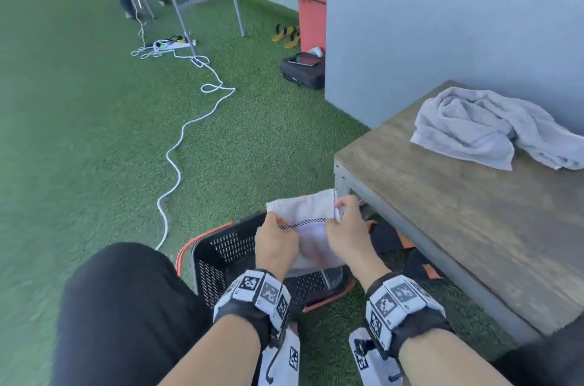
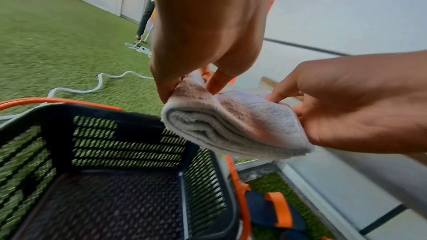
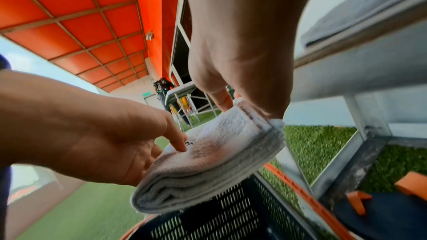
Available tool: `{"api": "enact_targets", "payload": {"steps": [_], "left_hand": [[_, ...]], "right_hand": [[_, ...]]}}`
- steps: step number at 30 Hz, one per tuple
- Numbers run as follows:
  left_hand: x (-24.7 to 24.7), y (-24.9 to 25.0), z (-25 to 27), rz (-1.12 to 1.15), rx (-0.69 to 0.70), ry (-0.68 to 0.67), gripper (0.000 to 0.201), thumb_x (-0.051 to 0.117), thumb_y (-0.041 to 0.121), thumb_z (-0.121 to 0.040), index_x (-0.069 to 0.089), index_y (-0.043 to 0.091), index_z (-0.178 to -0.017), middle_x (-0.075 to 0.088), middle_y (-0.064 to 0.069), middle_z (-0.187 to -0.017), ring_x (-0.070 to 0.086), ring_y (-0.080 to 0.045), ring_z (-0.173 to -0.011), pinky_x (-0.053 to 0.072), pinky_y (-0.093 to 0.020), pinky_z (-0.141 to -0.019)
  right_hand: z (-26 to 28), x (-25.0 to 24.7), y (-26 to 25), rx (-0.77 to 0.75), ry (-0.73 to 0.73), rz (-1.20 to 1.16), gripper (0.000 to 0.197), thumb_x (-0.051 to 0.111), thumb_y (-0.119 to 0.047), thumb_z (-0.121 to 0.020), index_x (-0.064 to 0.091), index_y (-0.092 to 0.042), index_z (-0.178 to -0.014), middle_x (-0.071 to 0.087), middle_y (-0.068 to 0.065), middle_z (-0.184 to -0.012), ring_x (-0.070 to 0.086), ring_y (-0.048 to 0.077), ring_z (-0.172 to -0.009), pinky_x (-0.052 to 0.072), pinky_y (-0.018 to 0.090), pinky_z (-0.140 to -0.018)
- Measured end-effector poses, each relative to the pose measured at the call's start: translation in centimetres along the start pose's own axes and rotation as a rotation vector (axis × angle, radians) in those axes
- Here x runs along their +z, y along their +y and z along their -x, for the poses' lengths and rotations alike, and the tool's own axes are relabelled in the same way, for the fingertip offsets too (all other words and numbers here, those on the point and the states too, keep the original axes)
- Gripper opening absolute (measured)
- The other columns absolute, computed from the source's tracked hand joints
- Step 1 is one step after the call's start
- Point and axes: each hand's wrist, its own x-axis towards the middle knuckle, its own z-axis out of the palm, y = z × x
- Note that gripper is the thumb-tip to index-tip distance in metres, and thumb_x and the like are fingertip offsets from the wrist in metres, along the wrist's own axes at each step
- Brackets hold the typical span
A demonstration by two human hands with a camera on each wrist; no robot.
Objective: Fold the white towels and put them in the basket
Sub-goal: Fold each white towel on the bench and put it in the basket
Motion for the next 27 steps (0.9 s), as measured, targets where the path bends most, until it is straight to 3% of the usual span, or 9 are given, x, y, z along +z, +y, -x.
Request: {"api": "enact_targets", "payload": {"steps": [4,7,9,11,15,19,21,24,27], "left_hand": [[0.6,-5.5,-3.7,-0.036,-0.175,0.003,0.011,0.049,0.009,-0.089,0.057,0.017,-0.087,0.062,-0.005,-0.093,0.056,-0.022,-0.085,0.04,-0.029,-0.071],[1.2,-9.4,-6.1,-0.076,-0.259,-0.005,0.022,0.049,0.014,-0.087,0.049,0.021,-0.066,0.064,-0.012,-0.081,0.047,-0.017,-0.064,0.035,-0.027,-0.056],[1.3,-11.5,-7.2,-0.08,-0.314,-0.006,0.031,0.048,0.011,-0.086,0.043,0.02,-0.057,0.05,-0.002,-0.061,0.04,-0.015,-0.054,0.032,-0.025,-0.053],[1.1,-12.9,-8.2,-0.077,-0.37,-0.001,0.035,0.048,0.007,-0.085,0.04,0.019,-0.052,0.042,0.003,-0.054,0.037,-0.015,-0.051,0.031,-0.024,-0.051],[0.7,-15.2,-10.4,-0.071,-0.432,0.026,0.038,0.051,0.011,-0.088,0.043,0.015,-0.051,0.044,0.001,-0.054,0.041,-0.019,-0.054,0.032,-0.026,-0.053],[0.8,-16.5,-12.1,-0.03,-0.501,0.05,0.048,0.055,0.024,-0.093,0.039,0.017,-0.048,0.04,0.001,-0.05,0.038,-0.019,-0.052,0.03,-0.027,-0.056],[1.0,-17.2,-12.9,-0.017,-0.534,0.05,0.046,0.056,0.025,-0.094,0.043,0.015,-0.051,0.044,0.0,-0.052,0.041,-0.018,-0.053,0.032,-0.027,-0.057],[1.4,-18.4,-14.1,-0.009,-0.571,0.045,0.036,0.054,0.027,-0.094,0.056,0.012,-0.061,0.063,-0.012,-0.071,0.053,-0.021,-0.065,0.043,-0.03,-0.07],[1.6,-19.4,-15.0,-0.016,-0.6,0.033,0.027,0.053,0.025,-0.093,0.064,0.006,-0.076,0.068,-0.017,-0.088,0.06,-0.027,-0.077,0.044,-0.029,-0.072]], "right_hand": [[-2.6,5.4,3.4,0.018,-0.161,0.11,0.02,0.048,-0.004,-0.089,0.049,-0.024,-0.091,0.058,0.0,-0.097,0.057,0.024,-0.085,0.039,0.031,-0.068],[-4.2,9.1,5.6,0.103,-0.301,0.158,0.016,0.05,-0.011,-0.095,0.057,-0.023,-0.104,0.06,-0.001,-0.106,0.058,0.016,-0.086,0.045,0.032,-0.074],[-5.1,11.4,6.9,0.169,-0.392,0.171,0.022,0.051,-0.02,-0.096,0.06,-0.021,-0.116,0.061,-0.002,-0.116,0.059,0.016,-0.099,0.047,0.033,-0.087],[-5.8,13.5,7.6,0.214,-0.465,0.172,0.031,0.051,-0.024,-0.096,0.061,-0.02,-0.125,0.061,-0.001,-0.128,0.057,0.018,-0.114,0.046,0.035,-0.099],[-6.7,16.5,9.0,0.255,-0.548,0.146,0.039,0.051,-0.027,-0.096,0.061,-0.017,-0.132,0.059,-0.001,-0.135,0.054,0.019,-0.125,0.042,0.033,-0.106],[-7.6,18.5,10.1,0.267,-0.595,0.142,0.029,0.049,-0.021,-0.097,0.069,-0.009,-0.115,0.067,0.005,-0.122,0.059,0.023,-0.115,0.044,0.034,-0.101],[-8.2,19.4,10.4,0.272,-0.602,0.158,0.031,0.048,-0.019,-0.099,0.067,-0.003,-0.118,0.066,0.01,-0.125,0.058,0.025,-0.117,0.042,0.035,-0.1],[-9.2,20.6,10.6,0.281,-0.616,0.173,0.033,0.047,-0.021,-0.1,0.065,-0.008,-0.124,0.062,0.007,-0.133,0.055,0.023,-0.121,0.039,0.033,-0.102],[-9.9,21.7,10.8,0.296,-0.659,0.187,0.035,0.045,-0.022,-0.101,0.06,-0.011,-0.131,0.057,0.005,-0.139,0.052,0.022,-0.127,0.038,0.032,-0.105]]}}
